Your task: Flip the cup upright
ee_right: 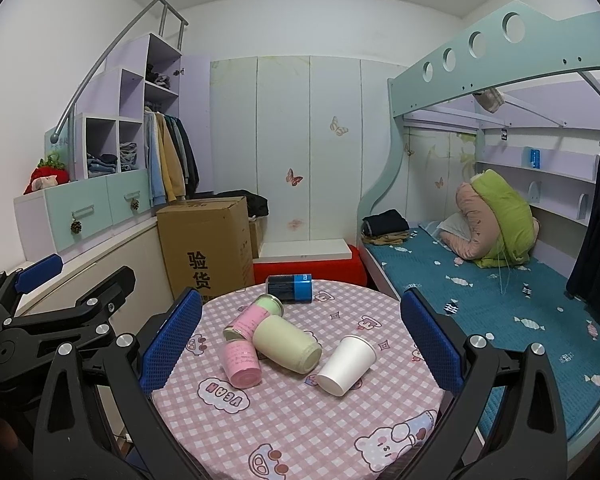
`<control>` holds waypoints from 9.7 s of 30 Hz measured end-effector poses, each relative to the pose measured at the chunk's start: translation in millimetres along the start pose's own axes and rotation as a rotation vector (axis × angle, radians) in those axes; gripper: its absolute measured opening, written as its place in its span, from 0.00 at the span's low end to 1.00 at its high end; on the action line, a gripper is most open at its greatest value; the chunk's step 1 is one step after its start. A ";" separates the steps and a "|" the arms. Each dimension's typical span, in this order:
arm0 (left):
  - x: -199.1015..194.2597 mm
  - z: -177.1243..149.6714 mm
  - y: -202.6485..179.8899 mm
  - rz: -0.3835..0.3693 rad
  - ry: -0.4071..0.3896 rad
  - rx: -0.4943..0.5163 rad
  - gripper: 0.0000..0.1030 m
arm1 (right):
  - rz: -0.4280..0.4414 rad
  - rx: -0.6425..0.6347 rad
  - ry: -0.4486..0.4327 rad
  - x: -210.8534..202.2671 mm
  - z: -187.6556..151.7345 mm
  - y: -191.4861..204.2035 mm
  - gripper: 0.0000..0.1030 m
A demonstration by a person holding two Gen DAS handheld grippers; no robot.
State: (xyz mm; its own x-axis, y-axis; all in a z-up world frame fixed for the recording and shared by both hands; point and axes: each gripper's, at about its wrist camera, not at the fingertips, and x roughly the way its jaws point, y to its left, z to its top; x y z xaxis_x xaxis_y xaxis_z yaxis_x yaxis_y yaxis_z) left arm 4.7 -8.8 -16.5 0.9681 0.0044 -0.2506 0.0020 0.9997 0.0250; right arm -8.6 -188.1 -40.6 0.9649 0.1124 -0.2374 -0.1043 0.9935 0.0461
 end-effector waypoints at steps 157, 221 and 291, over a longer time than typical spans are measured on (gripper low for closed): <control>170.2 -153.9 0.4 -0.287 0.694 -0.155 0.91 | 0.231 0.129 0.553 205.8 -125.7 18.9 0.64; -8.0 -76.8 1.9 -0.126 0.182 0.001 0.93 | 0.059 0.028 0.114 -20.3 -77.8 3.6 0.88; -3.3 -70.6 -2.6 -0.106 0.141 0.016 0.93 | 0.065 0.047 0.104 -14.5 -74.1 -0.6 0.88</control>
State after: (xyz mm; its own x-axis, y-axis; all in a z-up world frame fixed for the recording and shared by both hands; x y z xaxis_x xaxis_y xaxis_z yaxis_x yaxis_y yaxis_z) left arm -16.2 -9.7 -84.1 0.9174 -0.0963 -0.3861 0.1071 0.9942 0.0066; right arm -40.3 -188.8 -109.1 0.9261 0.1802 -0.3315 -0.1521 0.9823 0.1090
